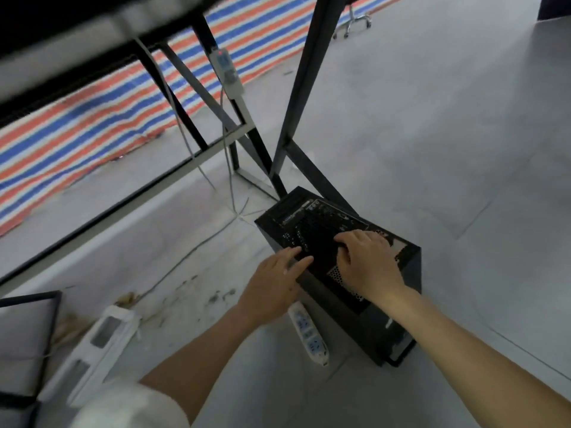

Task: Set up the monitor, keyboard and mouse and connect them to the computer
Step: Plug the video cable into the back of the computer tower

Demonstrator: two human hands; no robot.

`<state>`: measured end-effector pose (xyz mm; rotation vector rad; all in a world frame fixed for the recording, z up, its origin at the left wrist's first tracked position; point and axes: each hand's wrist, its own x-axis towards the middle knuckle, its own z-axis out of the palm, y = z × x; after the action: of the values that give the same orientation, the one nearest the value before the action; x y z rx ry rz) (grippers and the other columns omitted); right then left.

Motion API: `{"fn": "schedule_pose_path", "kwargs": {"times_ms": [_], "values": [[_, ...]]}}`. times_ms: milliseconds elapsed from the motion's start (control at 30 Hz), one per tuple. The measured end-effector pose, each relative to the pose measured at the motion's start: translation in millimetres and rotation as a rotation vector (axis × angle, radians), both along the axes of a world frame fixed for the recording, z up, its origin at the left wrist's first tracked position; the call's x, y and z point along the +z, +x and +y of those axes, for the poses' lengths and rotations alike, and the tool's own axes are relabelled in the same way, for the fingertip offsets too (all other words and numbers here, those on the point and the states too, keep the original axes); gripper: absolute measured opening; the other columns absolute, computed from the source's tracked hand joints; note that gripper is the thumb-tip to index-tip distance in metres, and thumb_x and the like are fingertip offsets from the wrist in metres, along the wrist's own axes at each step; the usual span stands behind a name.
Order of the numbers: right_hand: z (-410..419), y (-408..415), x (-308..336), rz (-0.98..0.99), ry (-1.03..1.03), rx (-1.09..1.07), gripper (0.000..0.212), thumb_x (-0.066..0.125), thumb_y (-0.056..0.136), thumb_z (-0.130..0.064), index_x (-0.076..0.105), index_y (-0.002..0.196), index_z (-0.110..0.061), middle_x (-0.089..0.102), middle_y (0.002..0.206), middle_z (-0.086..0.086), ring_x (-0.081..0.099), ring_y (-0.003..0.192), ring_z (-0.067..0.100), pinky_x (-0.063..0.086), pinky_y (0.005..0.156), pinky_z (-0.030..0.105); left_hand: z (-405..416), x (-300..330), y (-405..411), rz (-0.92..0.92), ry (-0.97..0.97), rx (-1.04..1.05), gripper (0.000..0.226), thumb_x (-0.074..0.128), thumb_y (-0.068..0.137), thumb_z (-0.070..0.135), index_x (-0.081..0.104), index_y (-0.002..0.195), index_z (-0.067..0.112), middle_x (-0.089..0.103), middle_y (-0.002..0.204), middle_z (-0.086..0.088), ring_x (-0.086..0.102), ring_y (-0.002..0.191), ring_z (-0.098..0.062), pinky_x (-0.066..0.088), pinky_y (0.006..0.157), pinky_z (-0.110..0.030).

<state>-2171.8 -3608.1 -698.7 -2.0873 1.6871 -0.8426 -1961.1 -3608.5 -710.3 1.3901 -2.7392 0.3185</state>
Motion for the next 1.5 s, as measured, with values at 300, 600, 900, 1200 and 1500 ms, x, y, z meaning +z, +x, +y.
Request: {"fn": "schedule_pose_path", "kwargs": {"times_ms": [300, 600, 900, 1200, 1500], "values": [[25.5, 100.5, -31.3, 0.172, -0.010, 0.455, 0.034, 0.034, 0.098, -0.020, 0.049, 0.127, -0.012, 0.055, 0.123, 0.006, 0.049, 0.112, 0.023, 0.043, 0.092, 0.032, 2.8, -27.7, 96.7, 0.085, 0.087, 0.554, 0.060, 0.058, 0.090, 0.030, 0.035, 0.144, 0.017, 0.038, 0.146, -0.010, 0.037, 0.132, -0.027, 0.035, 0.106, -0.039], [-11.0, 177.7, -109.8, 0.225, 0.186, 0.489, 0.039, 0.039, 0.096, -0.016, 0.036, 0.135, -0.016, 0.047, 0.127, 0.005, 0.047, 0.110, 0.022, 0.044, 0.092, 0.035, -43.0, -103.8, 170.5, 0.071, 0.249, 0.640, 0.055, 0.054, 0.093, 0.029, 0.033, 0.143, 0.016, 0.035, 0.144, -0.010, 0.039, 0.129, -0.027, 0.038, 0.103, -0.043], [-71.5, 232.1, -149.3, 0.179, 0.224, 0.314, 0.063, 0.039, 0.097, -0.023, 0.003, 0.149, -0.022, 0.019, 0.152, 0.004, 0.022, 0.137, 0.023, 0.020, 0.112, 0.036, -162.9, -147.1, 188.6, 0.328, 0.451, 0.663, 0.060, 0.058, 0.091, 0.031, 0.032, 0.142, 0.012, 0.039, 0.143, -0.010, 0.044, 0.127, -0.024, 0.039, 0.105, -0.038], [-121.5, 241.0, -167.9, 0.039, 0.361, 0.135, 0.063, 0.033, 0.100, -0.027, -0.007, 0.149, -0.029, -0.004, 0.158, -0.005, -0.003, 0.145, 0.018, 0.007, 0.117, 0.035, -276.4, -155.6, 172.8, 1.113, 0.611, 0.947, 0.078, 0.054, 0.093, 0.009, 0.001, 0.150, 0.019, 0.022, 0.152, -0.013, 0.039, 0.128, -0.029, 0.044, 0.098, -0.042], [-127.0, 240.1, -178.0, 0.069, 0.181, 0.116, 0.064, 0.044, 0.094, -0.020, 0.014, 0.150, -0.026, 0.016, 0.157, 0.001, 0.019, 0.144, 0.022, 0.025, 0.115, 0.042, -323.1, -147.5, 162.1, 1.335, 0.574, 0.993, 0.030, 0.050, 0.093, 0.007, 0.038, 0.118, 0.019, 0.039, 0.132, -0.011, 0.042, 0.104, -0.023, 0.042, 0.097, -0.043]]}}
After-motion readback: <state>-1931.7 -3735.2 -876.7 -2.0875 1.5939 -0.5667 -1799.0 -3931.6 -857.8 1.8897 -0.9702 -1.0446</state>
